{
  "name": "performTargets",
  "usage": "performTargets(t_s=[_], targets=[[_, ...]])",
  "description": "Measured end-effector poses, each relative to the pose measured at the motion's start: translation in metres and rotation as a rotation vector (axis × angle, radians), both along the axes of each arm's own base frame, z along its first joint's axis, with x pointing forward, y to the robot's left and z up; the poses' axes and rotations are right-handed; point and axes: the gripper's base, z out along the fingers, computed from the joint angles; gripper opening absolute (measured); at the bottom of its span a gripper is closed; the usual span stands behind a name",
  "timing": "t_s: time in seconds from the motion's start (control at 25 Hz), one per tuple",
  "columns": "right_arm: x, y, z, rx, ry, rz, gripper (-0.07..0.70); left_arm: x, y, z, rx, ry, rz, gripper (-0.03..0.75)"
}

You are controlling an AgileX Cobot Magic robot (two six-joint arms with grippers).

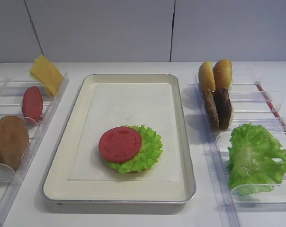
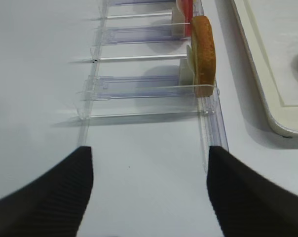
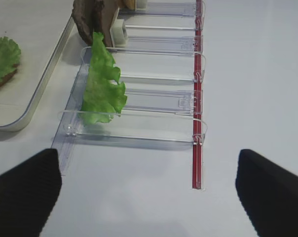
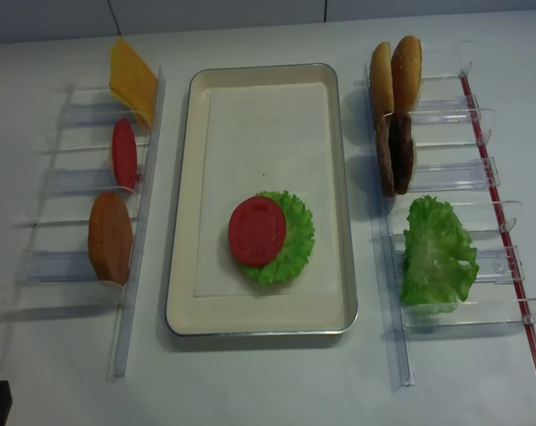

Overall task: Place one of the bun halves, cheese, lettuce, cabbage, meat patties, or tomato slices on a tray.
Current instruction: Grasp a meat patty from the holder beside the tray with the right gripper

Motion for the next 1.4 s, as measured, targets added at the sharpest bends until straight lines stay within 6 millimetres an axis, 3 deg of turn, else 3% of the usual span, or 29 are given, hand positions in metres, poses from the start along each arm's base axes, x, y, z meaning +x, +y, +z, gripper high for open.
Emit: performTargets(t_s=[0.6, 0.84, 1.12, 1.4], targets=[[0.001, 0.0, 0.002, -0.004, -0.025, 0.003, 0.689, 0.0, 0.0, 0.0, 0.0, 0.0, 0.0, 0.49], [0.007, 0.011, 0.01, -0.018, -0.105, 0.157, 0.689, 0.0, 0.0, 0.0, 0.0, 0.0, 0.0, 0.49], [0.033, 0.029, 0.037, -0.014, -0.126, 0.386, 0.69, 0.0, 0.0, 0.0, 0.0, 0.0, 0.0, 0.49], [0.08, 0.044, 0.081, 0.065, -0.122, 0.513, 0.69, 0.0, 0.0, 0.0, 0.0, 0.0, 0.0, 0.49]])
